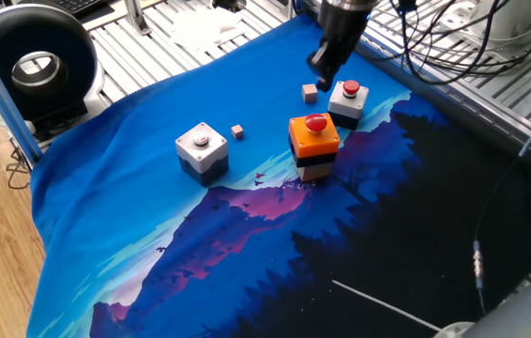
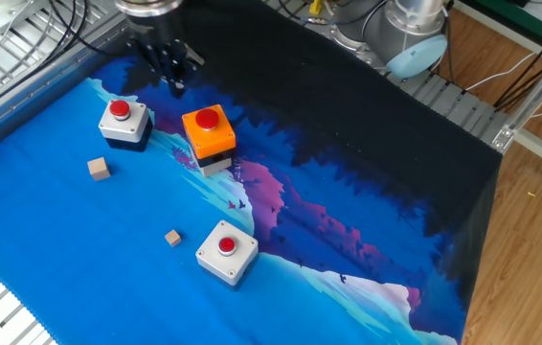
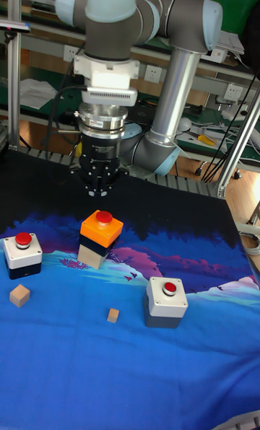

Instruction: Press three buttons from left to right in sequence

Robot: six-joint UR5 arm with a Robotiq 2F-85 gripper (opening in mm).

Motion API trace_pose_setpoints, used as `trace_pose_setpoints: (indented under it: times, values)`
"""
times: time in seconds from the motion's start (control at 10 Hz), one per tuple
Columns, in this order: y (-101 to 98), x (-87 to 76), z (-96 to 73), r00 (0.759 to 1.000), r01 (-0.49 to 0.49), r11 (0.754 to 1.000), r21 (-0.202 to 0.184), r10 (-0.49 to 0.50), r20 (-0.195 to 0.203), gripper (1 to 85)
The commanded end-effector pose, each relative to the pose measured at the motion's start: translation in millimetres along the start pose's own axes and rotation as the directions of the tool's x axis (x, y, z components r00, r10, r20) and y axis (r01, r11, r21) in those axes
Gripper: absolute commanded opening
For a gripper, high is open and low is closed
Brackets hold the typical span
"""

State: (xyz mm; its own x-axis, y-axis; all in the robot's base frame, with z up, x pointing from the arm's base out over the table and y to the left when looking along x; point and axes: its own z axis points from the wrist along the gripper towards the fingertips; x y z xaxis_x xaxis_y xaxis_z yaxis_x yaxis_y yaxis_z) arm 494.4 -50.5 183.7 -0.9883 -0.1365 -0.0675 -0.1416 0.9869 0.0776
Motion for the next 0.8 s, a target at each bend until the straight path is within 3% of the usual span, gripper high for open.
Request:
trace_pose_setpoints:
  times: [0.0,0.7]
  values:
    - [9.6,5.0,14.9,0.998,-0.053,0.998,0.028,0.053,0.02,1.0]
    - [16.0,3.4,33.5,0.996,-0.083,0.996,0.044,0.082,0.025,1.0]
